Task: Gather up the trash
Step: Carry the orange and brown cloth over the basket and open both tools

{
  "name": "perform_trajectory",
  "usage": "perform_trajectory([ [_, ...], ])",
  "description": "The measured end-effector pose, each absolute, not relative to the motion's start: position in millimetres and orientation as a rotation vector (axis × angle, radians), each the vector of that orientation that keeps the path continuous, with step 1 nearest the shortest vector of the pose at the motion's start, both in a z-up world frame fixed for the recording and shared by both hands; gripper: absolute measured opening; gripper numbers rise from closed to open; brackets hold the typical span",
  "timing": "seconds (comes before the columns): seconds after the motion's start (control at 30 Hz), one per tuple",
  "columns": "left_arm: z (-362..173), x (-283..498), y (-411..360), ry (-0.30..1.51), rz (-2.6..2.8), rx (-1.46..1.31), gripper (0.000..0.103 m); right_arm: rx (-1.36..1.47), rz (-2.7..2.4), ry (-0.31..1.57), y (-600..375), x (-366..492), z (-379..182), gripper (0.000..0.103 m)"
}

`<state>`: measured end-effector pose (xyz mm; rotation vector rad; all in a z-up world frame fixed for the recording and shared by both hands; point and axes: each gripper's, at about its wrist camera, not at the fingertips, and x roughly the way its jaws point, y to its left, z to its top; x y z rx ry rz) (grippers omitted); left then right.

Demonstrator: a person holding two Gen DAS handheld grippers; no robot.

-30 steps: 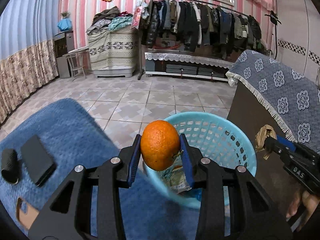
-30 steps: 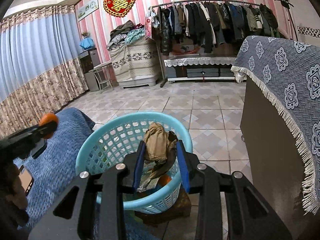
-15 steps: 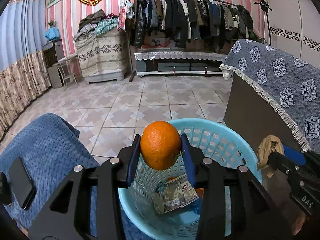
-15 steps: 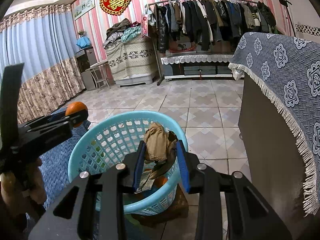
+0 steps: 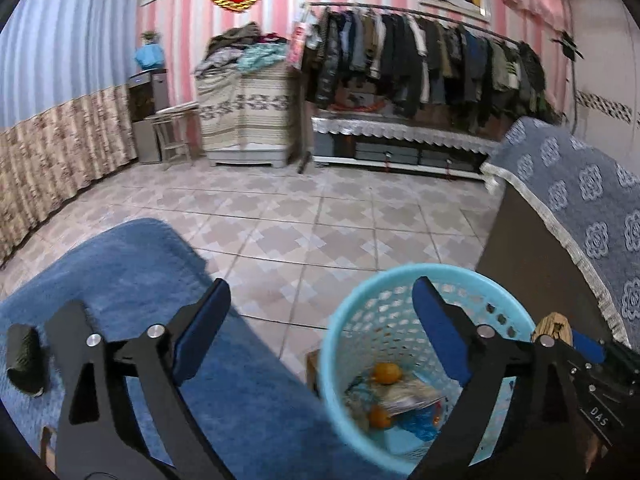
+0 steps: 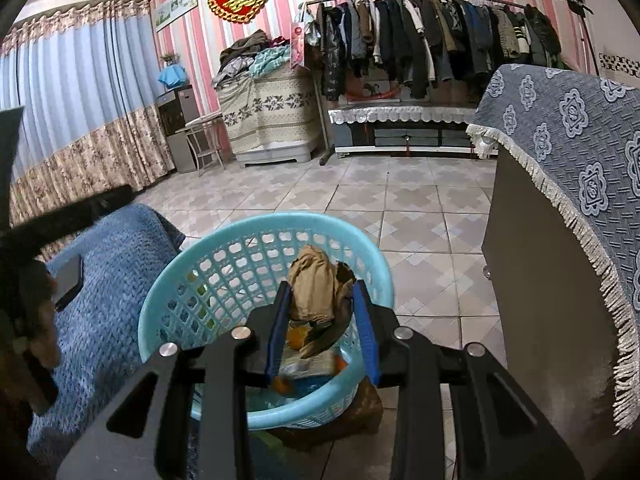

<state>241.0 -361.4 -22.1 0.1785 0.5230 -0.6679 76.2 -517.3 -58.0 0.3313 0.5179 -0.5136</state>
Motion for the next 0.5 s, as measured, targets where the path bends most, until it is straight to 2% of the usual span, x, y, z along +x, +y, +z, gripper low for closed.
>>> perform_trajectory([
  [0.33, -9, 245, -292, 0.498, -0.502, 0.168, 0.097, 0.317, -0.469, 0.541, -505, 123, -66, 0.033],
  [0.43, -9, 245, -269, 0.507, -0.467, 0.151, 0.097, 0.309, -0.495, 0.565, -505, 134, -70, 0.036],
  [0.5, -10, 243, -255, 0.514, -0.449, 0.143, 0.097, 0.319, -0.495, 0.567, -504, 136, -71, 0.044],
])
